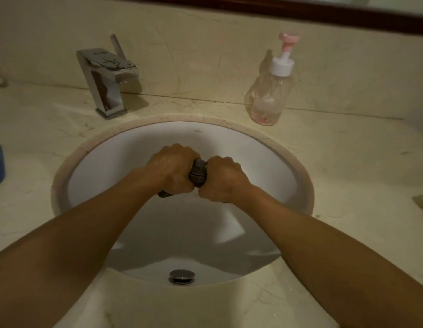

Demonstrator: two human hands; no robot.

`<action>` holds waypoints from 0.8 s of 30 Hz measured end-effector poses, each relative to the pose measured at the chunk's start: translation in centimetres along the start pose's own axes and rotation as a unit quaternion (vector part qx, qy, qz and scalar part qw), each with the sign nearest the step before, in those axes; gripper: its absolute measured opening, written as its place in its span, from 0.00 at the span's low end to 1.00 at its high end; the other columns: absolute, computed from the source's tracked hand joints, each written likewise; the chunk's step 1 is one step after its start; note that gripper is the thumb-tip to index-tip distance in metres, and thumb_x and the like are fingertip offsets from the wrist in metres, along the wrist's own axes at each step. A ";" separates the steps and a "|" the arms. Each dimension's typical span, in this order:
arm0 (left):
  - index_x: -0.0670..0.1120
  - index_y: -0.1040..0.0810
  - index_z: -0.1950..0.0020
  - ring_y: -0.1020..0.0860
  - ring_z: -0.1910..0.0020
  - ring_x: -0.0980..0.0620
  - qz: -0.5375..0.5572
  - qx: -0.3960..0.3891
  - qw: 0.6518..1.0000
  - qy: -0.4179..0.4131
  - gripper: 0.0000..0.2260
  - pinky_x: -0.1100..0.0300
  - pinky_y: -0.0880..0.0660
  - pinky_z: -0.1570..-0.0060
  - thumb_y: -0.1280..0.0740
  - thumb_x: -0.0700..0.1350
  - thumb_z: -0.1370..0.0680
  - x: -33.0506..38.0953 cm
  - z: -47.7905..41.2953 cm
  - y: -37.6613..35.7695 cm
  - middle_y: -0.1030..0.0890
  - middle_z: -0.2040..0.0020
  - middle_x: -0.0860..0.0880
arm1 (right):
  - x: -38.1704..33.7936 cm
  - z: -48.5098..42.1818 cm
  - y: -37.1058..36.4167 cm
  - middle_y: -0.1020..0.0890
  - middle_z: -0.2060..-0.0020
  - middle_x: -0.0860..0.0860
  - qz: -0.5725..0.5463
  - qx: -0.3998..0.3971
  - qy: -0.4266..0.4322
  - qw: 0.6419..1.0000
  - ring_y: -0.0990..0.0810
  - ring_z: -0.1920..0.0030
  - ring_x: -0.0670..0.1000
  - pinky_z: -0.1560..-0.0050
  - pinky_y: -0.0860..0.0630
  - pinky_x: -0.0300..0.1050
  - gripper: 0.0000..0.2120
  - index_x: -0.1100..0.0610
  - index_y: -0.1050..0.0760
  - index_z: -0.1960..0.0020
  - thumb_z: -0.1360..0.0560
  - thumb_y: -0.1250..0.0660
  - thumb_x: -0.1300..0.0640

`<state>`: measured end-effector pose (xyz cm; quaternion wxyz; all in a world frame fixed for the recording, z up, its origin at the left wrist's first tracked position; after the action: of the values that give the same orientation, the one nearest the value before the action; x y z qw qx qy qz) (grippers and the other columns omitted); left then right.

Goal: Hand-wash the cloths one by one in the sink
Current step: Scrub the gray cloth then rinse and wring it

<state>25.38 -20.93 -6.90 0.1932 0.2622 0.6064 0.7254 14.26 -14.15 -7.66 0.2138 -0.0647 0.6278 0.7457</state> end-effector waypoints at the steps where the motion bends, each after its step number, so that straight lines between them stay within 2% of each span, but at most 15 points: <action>1: 0.54 0.23 0.55 0.22 0.63 0.50 0.011 0.021 1.000 0.006 0.09 0.54 0.19 0.58 0.26 0.46 0.31 -0.1 0.0 0.2 0.21 0.62 0.53 | -0.1 -0.1 0.3 0.23 0.61 0.50 0.003 0.018 0.001 1.000 0.23 0.62 0.52 0.65 0.27 0.43 0.11 0.53 0.30 0.58 0.28 0.27 0.55; 7: 0.55 0.28 0.60 0.23 0.63 0.48 0.043 0.096 0.994 0.005 0.10 0.54 0.22 0.61 0.27 0.46 0.30 -0.1 0.7 0.8 0.22 0.62 0.52 | -0.5 0.5 1.1 0.25 0.63 0.48 -0.014 0.060 0.027 0.998 0.26 0.63 0.51 0.63 0.29 0.44 0.07 0.52 0.28 0.56 0.28 0.30 0.56; 11: 0.55 0.30 0.59 0.22 0.61 0.46 0.050 0.106 0.993 0.000 0.12 0.52 0.21 0.59 0.27 0.45 0.30 -0.1 1.1 1.1 0.20 0.59 0.50 | -0.4 0.5 1.0 0.20 0.57 0.51 -0.025 0.070 0.036 0.997 0.20 0.56 0.56 0.58 0.28 0.46 0.08 0.51 0.28 0.53 0.29 0.31 0.56; 14: 0.57 0.31 0.58 0.22 0.59 0.46 0.061 0.109 0.992 0.016 0.15 0.52 0.21 0.58 0.25 0.46 0.31 -1.0 1.7 1.2 0.21 0.59 0.51 | -0.6 0.3 0.4 0.20 0.52 0.51 -0.025 0.069 0.072 0.995 0.20 0.50 0.57 0.56 0.29 0.45 0.16 0.51 0.29 0.46 0.29 0.26 0.53; 17: 0.57 0.29 0.54 0.23 0.62 0.51 0.082 0.120 0.988 0.052 0.20 0.55 0.23 0.59 0.20 0.51 0.34 -2.8 2.2 1.6 0.22 0.60 0.53 | -1.0 0.5 1.1 0.24 0.43 0.51 -0.078 0.065 0.116 0.988 0.22 0.47 0.52 0.52 0.27 0.44 0.36 0.52 0.29 0.34 0.33 0.20 0.38; 19: 0.56 0.28 0.50 0.23 0.59 0.52 0.100 0.116 0.985 0.077 0.27 0.55 0.24 0.55 0.17 0.56 0.40 -4.5 2.9 2.4 0.22 0.58 0.54 | -1.1 0.7 2.2 0.27 0.35 0.51 -0.127 0.084 0.104 0.983 0.24 0.39 0.51 0.43 0.24 0.47 0.44 0.51 0.32 0.27 0.35 0.21 0.32; 21: 0.55 0.25 0.48 0.22 0.54 0.50 0.118 0.119 0.981 0.098 0.31 0.53 0.23 0.49 0.16 0.60 0.44 -6.5 4.0 3.4 0.20 0.55 0.53 | -1.3 0.4 3.4 0.28 0.31 0.52 -0.176 0.102 0.083 0.976 0.25 0.35 0.52 0.40 0.25 0.47 0.46 0.51 0.33 0.24 0.34 0.22 0.33; 24: 0.54 0.22 0.46 0.21 0.53 0.49 0.142 0.135 0.974 0.110 0.33 0.54 0.23 0.49 0.16 0.61 0.46 -9.2 5.6 5.0 0.19 0.53 0.52 | -2.8 -0.5 5.7 0.26 0.31 0.52 -0.180 0.130 0.082 0.971 0.24 0.34 0.53 0.40 0.25 0.47 0.44 0.53 0.32 0.24 0.32 0.24 0.32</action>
<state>36.30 -23.03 -2.61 -0.0165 0.2877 0.6730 0.6812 14.44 -16.02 -1.55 0.2990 -0.2095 0.7128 0.5988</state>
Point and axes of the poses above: each hand's wrist, its own z-axis away from the middle knuckle, its own y-axis out of the back of the hand, x = y × z, the point moved 3 cm from there along -z, towards the middle knuckle
